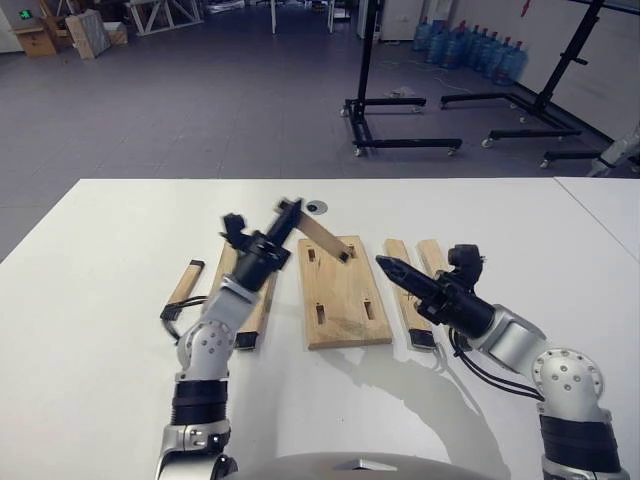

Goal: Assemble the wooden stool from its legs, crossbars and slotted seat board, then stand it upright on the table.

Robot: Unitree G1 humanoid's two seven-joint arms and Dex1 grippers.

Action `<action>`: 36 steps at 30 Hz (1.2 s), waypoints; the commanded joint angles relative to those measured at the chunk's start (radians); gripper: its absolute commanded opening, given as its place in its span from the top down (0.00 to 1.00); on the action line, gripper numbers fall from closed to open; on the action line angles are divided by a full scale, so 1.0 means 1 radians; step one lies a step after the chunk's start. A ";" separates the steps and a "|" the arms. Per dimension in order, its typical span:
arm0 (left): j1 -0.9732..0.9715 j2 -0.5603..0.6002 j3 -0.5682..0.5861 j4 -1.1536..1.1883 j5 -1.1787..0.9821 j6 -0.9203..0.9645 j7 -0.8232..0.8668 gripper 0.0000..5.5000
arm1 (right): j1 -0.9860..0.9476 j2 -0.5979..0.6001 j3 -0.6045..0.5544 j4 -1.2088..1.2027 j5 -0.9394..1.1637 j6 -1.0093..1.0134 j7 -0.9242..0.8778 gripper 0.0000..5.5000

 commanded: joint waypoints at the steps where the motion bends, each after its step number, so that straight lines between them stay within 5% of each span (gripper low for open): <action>1: -0.069 0.020 0.061 0.016 0.064 -0.069 0.086 0.93 | -0.028 0.035 -0.008 0.020 -0.026 -0.029 -0.081 0.54; 13: -0.049 0.169 0.043 -0.098 0.378 -0.121 0.234 0.93 | 0.027 0.204 0.084 -0.063 -0.242 -0.192 -0.201 0.53; 24: 0.139 0.198 0.016 -0.258 0.609 -0.083 0.390 0.93 | -0.024 0.341 0.244 0.013 -1.006 -0.699 -0.483 0.53; 36: 0.164 0.163 -0.032 -0.170 0.698 -0.118 0.391 0.93 | -0.056 0.371 0.216 0.080 -1.047 -0.710 -0.457 0.53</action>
